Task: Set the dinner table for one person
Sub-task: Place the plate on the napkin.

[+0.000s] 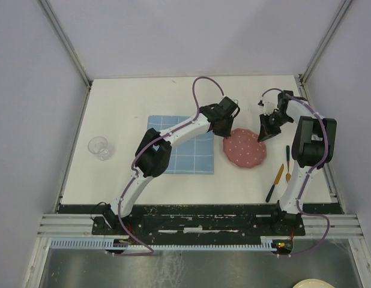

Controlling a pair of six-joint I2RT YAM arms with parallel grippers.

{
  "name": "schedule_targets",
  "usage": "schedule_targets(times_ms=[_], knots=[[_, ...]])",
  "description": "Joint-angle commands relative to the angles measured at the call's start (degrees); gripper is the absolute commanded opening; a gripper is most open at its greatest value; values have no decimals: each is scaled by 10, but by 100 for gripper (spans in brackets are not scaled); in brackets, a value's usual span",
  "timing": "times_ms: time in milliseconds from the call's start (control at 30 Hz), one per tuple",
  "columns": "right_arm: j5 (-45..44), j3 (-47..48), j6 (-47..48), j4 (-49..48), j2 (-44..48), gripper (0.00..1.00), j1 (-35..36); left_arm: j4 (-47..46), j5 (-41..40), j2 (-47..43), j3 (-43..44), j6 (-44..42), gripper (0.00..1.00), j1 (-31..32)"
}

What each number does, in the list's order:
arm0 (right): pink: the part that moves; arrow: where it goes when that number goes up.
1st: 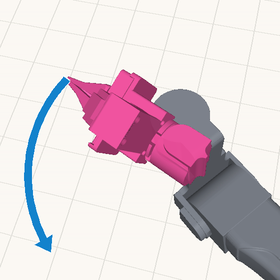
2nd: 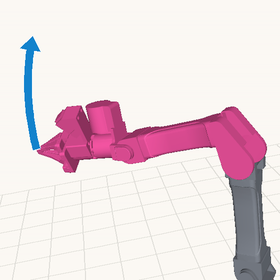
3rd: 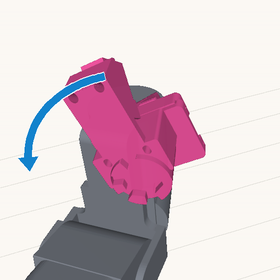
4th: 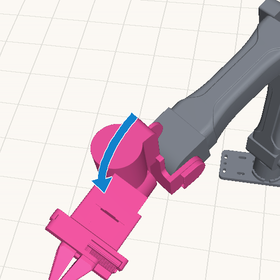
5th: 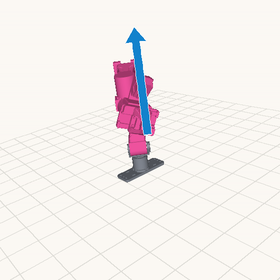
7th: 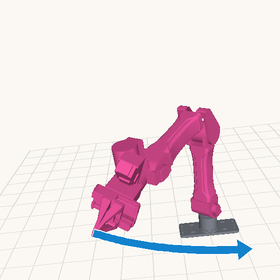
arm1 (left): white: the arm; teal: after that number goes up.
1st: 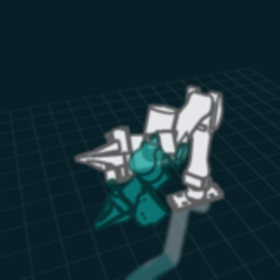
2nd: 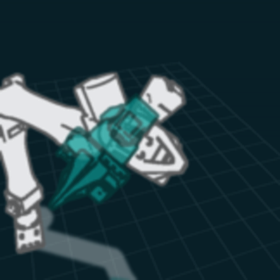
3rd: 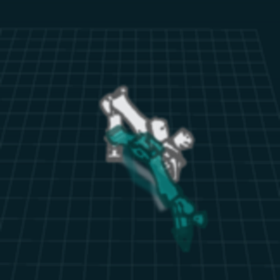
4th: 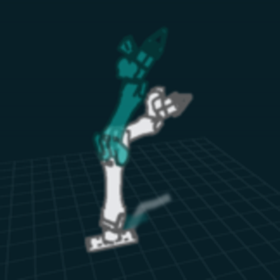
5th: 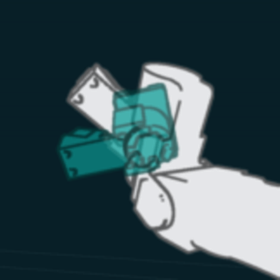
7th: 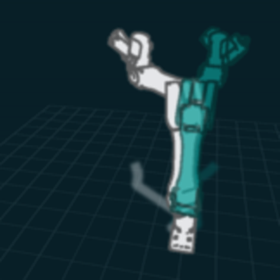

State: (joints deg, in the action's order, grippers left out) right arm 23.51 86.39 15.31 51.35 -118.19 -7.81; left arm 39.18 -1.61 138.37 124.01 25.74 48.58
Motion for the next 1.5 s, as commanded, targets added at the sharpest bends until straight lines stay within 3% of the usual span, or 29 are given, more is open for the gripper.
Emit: schedule_targets(times_ms=[0,333,833,1467], knots=[[-13,12,-15,-2,6,2,-1,-34,-1,-29,39,-14,3,5],[32,129,-13,89,4,2,19,-30,6,-42,41,-16,3,-2],[68,175,-47,89,-51,2,142,-8,1,-99,3,-31,3,-34],[95,358,-84,155,-126,2,252,11,14,-143,-26,-36,3,-85]])
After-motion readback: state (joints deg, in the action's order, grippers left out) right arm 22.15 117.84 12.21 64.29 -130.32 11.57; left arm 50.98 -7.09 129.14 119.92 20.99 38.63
